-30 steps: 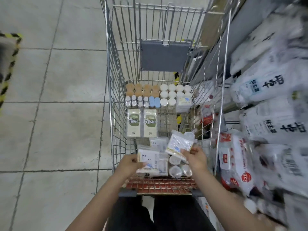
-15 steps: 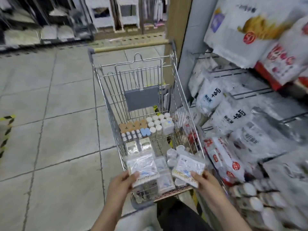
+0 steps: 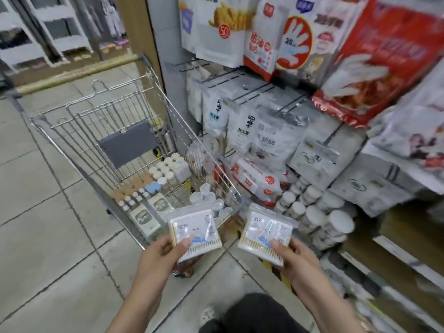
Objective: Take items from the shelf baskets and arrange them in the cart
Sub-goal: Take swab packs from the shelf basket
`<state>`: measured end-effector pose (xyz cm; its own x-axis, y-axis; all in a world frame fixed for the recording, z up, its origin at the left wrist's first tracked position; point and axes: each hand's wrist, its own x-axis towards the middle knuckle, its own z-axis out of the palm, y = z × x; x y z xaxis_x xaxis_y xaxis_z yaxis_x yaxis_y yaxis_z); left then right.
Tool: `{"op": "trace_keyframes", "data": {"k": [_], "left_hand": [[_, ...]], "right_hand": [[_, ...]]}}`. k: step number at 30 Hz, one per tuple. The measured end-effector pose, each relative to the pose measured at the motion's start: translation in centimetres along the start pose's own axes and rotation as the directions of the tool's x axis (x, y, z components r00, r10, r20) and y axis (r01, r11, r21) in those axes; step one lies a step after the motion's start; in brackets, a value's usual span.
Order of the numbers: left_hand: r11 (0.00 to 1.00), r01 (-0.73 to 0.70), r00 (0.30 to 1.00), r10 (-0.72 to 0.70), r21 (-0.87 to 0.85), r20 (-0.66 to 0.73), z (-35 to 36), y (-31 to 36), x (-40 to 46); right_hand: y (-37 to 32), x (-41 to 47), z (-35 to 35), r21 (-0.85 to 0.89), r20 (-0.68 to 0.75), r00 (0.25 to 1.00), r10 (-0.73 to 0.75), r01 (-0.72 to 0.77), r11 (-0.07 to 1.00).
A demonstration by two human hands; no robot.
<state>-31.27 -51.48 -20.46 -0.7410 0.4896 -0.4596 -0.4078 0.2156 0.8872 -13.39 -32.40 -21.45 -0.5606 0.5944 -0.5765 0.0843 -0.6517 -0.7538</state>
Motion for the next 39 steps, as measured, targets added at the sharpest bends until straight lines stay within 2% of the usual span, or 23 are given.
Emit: {"op": "trace_keyframes", "data": {"k": [3, 8, 15, 21, 25, 28, 33, 37, 39], "left_hand": [[0.999, 0.035, 0.991, -0.037, 0.021, 0.126, 3.1, 0.1, -1.1], [0.998, 0.056, 0.97, -0.053, -0.006, 0.239, 9.8, -0.3, -2.7], [0.996, 0.033, 0.869, -0.068, 0.08, 0.49, 23.0, -1.5, -8.3], [0.996, -0.032, 0.794, -0.026, 0.085, 0.607, 33.1, -3.1, -14.3], [0.997, -0.054, 0.775, 0.009, 0.053, 0.632, 37.6, -3.6, -17.1], [0.998, -0.061, 0.801, 0.052, -0.005, 0.596, 39.5, -3.0, -17.6], [0.987, -0.152, 0.84, 0.161, -0.061, 0.519, 41.9, 0.2, -15.8], [0.969, -0.235, 0.837, 0.244, -0.082, 0.489, 44.6, 4.2, -13.1], [0.941, -0.329, 0.795, 0.321, -0.078, 0.514, 46.7, 6.3, -12.1]], "right_hand": [[-1.1, -2.8, -3.0, 0.019, -0.083, 0.995, -0.052, 0.054, 0.998], [-2.5, -7.3, -9.3, 0.068, -0.245, 0.965, -0.095, 0.115, 0.991], [-4.8, -16.0, -21.8, 0.094, -0.402, 0.904, -0.148, 0.202, 0.975], [-7.1, -22.2, -31.6, 0.059, -0.507, 0.828, -0.24, 0.311, 0.949], [-8.9, -24.5, -35.5, 0.05, -0.514, 0.807, -0.289, 0.365, 0.93], [-10.5, -24.7, -37.3, 0.053, -0.5, 0.806, -0.318, 0.395, 0.917], [-13.7, -22.9, -38.9, 0.059, -0.508, 0.782, -0.362, 0.451, 0.891], [-16.4, -21.3, -39.4, 0.025, -0.56, 0.716, -0.417, 0.518, 0.855], [-17.8, -20.8, -39.9, 0.001, -0.602, 0.658, -0.452, 0.567, 0.824]]}}
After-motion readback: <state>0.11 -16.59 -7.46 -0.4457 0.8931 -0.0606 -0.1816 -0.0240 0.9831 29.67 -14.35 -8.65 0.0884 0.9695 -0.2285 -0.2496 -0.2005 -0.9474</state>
